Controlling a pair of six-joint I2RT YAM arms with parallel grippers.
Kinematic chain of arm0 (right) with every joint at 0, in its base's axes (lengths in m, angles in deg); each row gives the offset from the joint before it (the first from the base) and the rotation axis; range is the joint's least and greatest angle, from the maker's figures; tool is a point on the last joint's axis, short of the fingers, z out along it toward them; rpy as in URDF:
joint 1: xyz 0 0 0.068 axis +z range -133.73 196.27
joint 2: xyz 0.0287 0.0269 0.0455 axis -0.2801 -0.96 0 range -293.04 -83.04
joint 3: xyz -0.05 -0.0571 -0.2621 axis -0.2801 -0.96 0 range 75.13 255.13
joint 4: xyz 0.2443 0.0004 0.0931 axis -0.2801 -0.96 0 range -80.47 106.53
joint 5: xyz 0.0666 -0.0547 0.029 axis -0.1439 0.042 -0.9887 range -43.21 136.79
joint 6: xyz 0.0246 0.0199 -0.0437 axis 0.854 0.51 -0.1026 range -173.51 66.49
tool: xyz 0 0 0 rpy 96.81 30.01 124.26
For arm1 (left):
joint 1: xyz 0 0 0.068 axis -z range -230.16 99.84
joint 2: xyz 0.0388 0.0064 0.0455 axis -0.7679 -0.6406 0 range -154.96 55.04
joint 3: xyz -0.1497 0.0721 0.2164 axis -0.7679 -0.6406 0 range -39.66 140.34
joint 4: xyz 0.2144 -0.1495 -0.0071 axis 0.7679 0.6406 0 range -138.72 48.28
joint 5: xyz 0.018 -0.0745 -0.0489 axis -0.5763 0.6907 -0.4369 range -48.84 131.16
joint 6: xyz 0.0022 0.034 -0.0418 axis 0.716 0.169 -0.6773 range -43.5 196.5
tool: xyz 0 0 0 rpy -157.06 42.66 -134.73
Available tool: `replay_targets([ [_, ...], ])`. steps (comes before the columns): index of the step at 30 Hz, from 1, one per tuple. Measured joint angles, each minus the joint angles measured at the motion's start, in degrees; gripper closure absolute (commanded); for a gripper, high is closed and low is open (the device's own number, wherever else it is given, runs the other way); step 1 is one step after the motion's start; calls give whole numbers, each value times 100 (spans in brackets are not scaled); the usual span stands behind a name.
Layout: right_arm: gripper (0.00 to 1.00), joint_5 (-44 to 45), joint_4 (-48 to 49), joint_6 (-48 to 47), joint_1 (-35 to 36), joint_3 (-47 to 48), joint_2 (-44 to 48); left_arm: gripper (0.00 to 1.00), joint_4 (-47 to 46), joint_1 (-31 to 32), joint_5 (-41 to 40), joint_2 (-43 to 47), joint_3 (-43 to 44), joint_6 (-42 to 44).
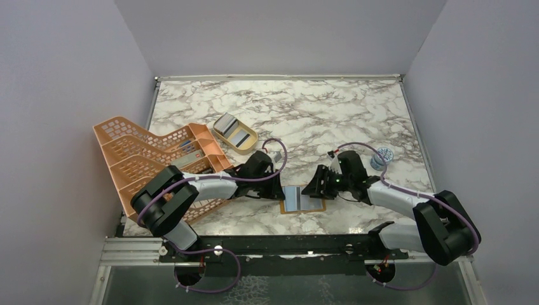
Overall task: Put the credit cards into the card holder
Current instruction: Insert the credit card into the card holder.
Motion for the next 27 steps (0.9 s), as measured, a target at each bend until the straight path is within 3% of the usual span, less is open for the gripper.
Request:
replay_targets([
  [16,49,-219,717,199,52,-140,-170,80,-74,48,-2,-66,31,2],
  [27,46,-105,391,177,76,-142,199,79,-42,52,0,-142,125,22],
])
